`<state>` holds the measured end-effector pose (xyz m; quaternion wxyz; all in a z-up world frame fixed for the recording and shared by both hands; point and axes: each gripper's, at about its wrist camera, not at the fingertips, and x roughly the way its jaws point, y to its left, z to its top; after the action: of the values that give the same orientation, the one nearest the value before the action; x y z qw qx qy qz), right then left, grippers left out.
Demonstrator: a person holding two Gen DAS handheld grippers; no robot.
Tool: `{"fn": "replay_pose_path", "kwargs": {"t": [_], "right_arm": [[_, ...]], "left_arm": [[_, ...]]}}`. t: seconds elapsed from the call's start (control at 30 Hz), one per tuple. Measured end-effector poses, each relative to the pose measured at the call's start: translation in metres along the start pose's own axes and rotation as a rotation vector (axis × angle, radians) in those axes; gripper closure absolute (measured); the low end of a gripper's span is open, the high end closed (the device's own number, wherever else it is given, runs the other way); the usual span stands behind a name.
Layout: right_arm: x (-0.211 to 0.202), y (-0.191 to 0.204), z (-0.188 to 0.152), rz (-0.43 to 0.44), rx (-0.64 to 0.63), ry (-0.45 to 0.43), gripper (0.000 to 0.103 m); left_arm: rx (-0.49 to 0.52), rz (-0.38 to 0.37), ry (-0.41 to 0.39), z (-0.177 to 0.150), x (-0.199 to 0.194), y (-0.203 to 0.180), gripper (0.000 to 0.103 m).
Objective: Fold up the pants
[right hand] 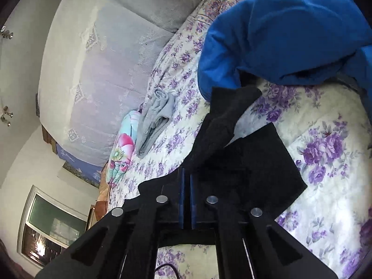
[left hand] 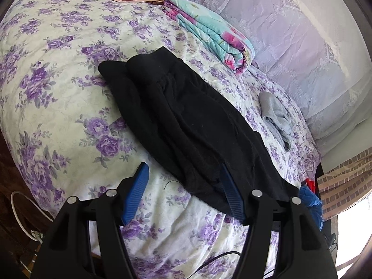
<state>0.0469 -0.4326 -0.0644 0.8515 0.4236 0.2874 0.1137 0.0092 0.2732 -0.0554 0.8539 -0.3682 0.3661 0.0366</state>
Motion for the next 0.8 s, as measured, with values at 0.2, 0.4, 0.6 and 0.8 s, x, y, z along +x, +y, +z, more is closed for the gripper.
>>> {"fn": "replay_pose_path", "kwargs": {"t": [0.2, 0.4, 0.6, 0.8], "right_arm": [[-0.009, 0.009, 0.005, -0.013, -0.016, 0.009, 0.099], [-0.003, 0.013, 0.006, -0.008, -0.018, 0.013, 0.099], [-0.004, 0.014, 0.006, -0.03, -0.025, 0.022, 0.099], [0.003, 0.022, 0.025, -0.018, -0.016, 0.007, 0.099]], "left_arm": [[0.002, 0.026, -0.103, 0.024, -0.023, -0.011, 0.044], [0.003, 0.099, -0.045, 0.048, 0.002, -0.012, 0.044], [-0.041, 0.165, 0.017, 0.054, 0.032, 0.007, 0.063], [-0.093, 0.021, -0.024, 0.082, 0.023, -0.007, 0.094]]}}
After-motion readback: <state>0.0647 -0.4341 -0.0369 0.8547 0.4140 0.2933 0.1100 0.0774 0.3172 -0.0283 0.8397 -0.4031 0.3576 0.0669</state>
